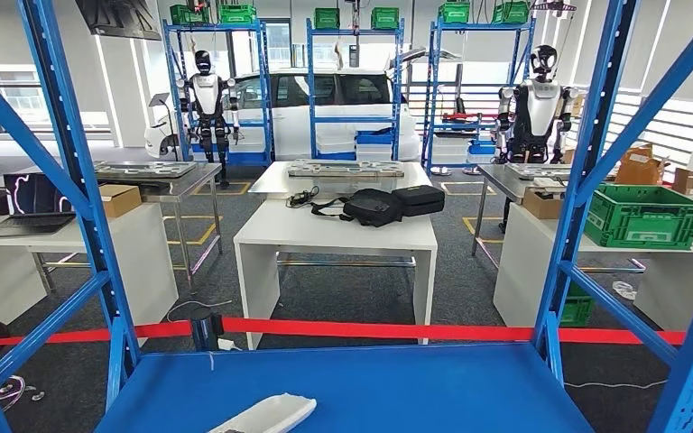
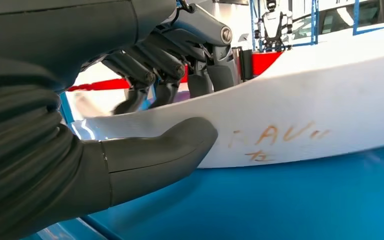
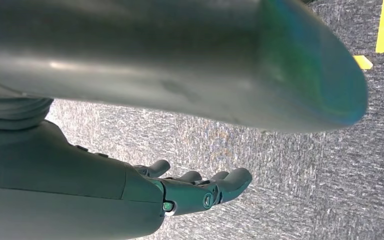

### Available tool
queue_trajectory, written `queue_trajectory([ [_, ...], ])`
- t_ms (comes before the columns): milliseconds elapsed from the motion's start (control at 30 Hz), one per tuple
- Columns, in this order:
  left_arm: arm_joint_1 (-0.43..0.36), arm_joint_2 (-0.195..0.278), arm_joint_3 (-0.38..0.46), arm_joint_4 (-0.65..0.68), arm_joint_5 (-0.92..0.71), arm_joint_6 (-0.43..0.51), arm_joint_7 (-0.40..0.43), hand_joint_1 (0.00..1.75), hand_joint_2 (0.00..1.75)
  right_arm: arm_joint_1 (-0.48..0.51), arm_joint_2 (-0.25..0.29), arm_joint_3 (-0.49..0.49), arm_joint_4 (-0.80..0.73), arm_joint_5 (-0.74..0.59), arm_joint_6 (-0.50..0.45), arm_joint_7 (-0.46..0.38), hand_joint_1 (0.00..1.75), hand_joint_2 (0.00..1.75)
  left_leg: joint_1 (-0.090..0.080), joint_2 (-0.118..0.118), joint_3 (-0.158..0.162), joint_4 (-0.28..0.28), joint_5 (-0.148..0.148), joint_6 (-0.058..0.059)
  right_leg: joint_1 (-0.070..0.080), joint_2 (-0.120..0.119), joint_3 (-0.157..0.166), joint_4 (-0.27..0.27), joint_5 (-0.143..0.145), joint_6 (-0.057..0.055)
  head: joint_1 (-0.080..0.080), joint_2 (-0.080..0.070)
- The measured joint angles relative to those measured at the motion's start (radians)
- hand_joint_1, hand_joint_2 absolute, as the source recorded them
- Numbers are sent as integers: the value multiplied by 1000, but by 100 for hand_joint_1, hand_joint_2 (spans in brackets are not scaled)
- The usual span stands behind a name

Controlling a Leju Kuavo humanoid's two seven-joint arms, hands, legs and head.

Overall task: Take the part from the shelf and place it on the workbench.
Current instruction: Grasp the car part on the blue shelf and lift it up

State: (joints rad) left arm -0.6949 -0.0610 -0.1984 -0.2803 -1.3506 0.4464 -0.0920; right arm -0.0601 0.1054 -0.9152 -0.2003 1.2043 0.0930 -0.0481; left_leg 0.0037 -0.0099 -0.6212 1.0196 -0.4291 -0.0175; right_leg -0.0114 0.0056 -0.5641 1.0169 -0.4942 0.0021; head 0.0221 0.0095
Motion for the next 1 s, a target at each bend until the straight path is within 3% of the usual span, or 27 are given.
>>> queue_trajectory([
  [300, -5, -9, 36, -7, 26, 84, -69, 175, 175, 0, 4, -1, 0, 0, -2, -1, 0, 0, 0, 0, 0, 0, 0, 0, 0, 0, 0, 0, 0, 0, 0, 0],
  [700, -43, -52, 68, -37, 89, 97, -212, 175, 175, 0, 5, -1, 0, 4, -2, -7, 0, 0, 0, 0, 0, 0, 0, 0, 0, 0, -1, 0, 0, 0, 0, 0],
  [1000, -122, -97, 66, -55, 76, 61, -263, 175, 175, -1, 4, -18, 0, -1, -4, -10, 0, 0, 0, 0, 0, 0, 0, 0, 0, 0, -1, 0, 1, 0, 0, 0],
])
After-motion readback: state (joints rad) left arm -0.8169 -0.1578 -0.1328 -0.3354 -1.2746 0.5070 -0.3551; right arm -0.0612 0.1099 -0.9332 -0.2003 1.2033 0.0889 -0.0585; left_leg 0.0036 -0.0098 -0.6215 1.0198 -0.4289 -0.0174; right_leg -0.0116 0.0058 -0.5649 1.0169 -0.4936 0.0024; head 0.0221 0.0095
